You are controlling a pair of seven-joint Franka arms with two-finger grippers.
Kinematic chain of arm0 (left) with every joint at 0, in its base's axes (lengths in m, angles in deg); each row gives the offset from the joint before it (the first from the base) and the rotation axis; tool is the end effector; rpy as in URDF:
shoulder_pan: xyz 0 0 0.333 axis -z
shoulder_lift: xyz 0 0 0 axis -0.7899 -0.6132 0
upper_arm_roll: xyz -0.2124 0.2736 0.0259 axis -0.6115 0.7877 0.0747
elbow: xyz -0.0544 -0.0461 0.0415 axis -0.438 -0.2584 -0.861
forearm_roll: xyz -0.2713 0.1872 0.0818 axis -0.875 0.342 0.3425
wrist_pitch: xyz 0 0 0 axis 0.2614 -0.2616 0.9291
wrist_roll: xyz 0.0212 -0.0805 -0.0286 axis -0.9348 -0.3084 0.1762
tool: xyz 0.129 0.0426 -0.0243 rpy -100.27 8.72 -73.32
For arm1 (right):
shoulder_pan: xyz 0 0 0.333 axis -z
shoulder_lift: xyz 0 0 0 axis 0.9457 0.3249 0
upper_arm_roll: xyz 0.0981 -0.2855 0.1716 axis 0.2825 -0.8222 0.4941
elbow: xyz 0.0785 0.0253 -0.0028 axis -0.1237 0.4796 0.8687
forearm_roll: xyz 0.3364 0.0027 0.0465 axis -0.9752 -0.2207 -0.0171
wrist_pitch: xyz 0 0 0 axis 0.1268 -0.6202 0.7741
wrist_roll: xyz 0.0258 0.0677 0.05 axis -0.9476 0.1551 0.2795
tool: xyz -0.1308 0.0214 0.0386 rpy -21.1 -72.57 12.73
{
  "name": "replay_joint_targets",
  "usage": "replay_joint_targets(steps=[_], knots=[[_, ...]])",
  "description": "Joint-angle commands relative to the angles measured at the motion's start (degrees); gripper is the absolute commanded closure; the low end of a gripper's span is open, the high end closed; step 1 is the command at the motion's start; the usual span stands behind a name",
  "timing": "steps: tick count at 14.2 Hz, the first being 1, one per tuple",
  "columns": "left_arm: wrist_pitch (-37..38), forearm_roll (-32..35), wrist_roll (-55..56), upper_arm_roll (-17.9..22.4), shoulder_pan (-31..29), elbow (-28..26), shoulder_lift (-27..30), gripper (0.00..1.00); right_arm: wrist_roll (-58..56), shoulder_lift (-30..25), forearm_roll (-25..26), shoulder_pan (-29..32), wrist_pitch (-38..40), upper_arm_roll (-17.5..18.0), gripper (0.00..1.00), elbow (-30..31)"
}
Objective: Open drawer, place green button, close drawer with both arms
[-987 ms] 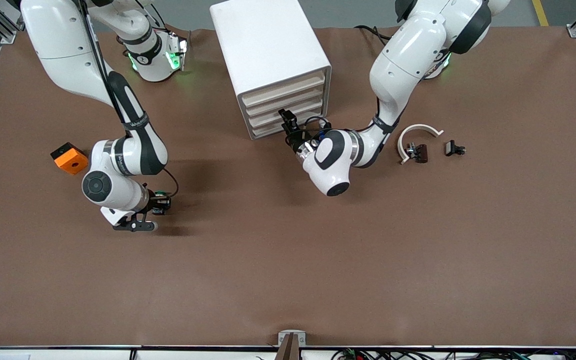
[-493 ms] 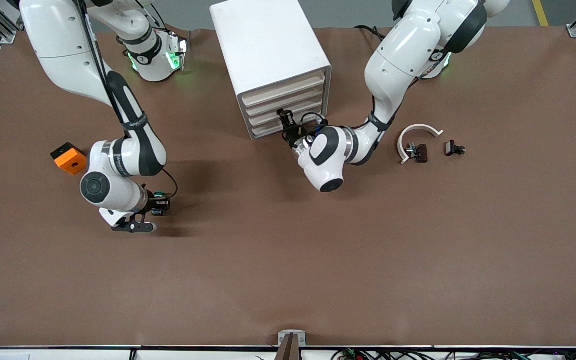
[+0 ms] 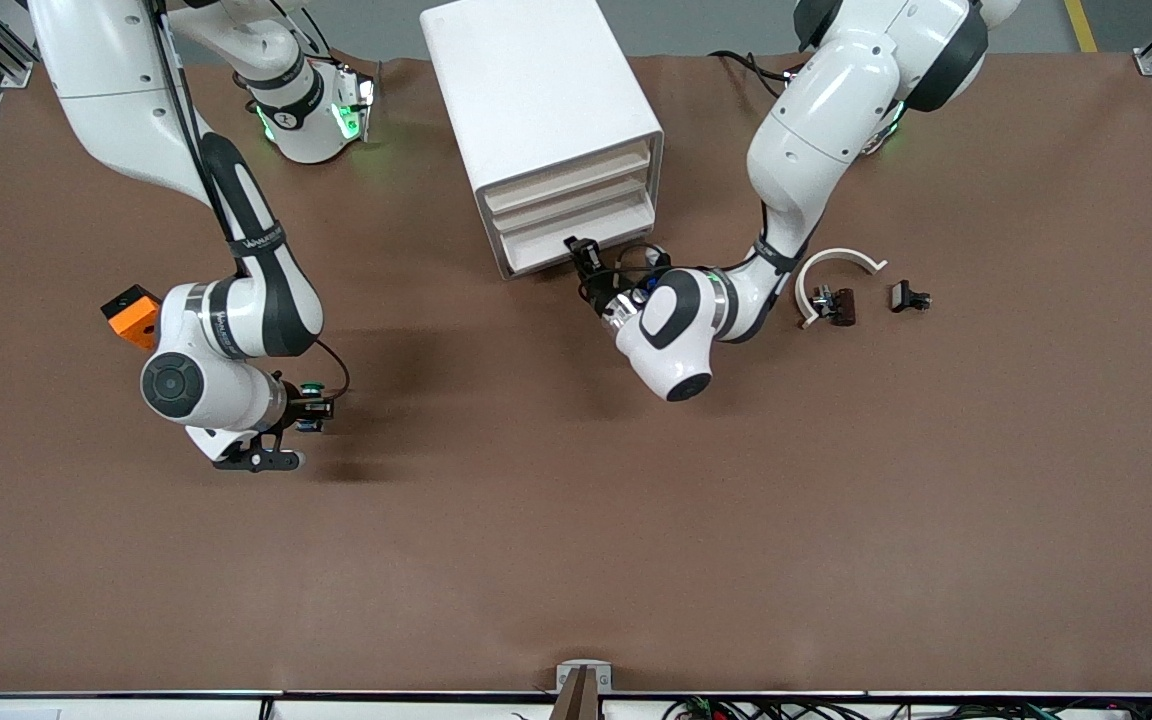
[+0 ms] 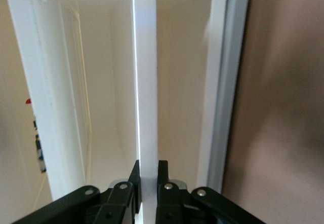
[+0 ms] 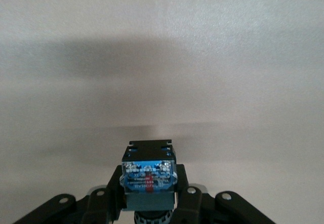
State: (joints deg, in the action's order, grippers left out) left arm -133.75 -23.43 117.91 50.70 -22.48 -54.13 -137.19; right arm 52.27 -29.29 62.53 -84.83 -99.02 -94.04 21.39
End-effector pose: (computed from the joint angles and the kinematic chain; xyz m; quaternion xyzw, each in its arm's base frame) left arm 0.4227 -0.4557 0.1833 -0.4076 -0.7037 0.5104 0.2797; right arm 0.5931 0.0900 0.2555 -0.9964 0.0096 0.0843 0.0040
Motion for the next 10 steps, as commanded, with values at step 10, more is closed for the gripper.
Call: replay_joint_targets(steps=[10], knots=[[-0.6,-0.9,-3.8,6.4,-3.9,4.4,-0.8,1.0,13.7,-8.0,-0.5,-3.6,27.8,0.3,0.86,-12.6]])
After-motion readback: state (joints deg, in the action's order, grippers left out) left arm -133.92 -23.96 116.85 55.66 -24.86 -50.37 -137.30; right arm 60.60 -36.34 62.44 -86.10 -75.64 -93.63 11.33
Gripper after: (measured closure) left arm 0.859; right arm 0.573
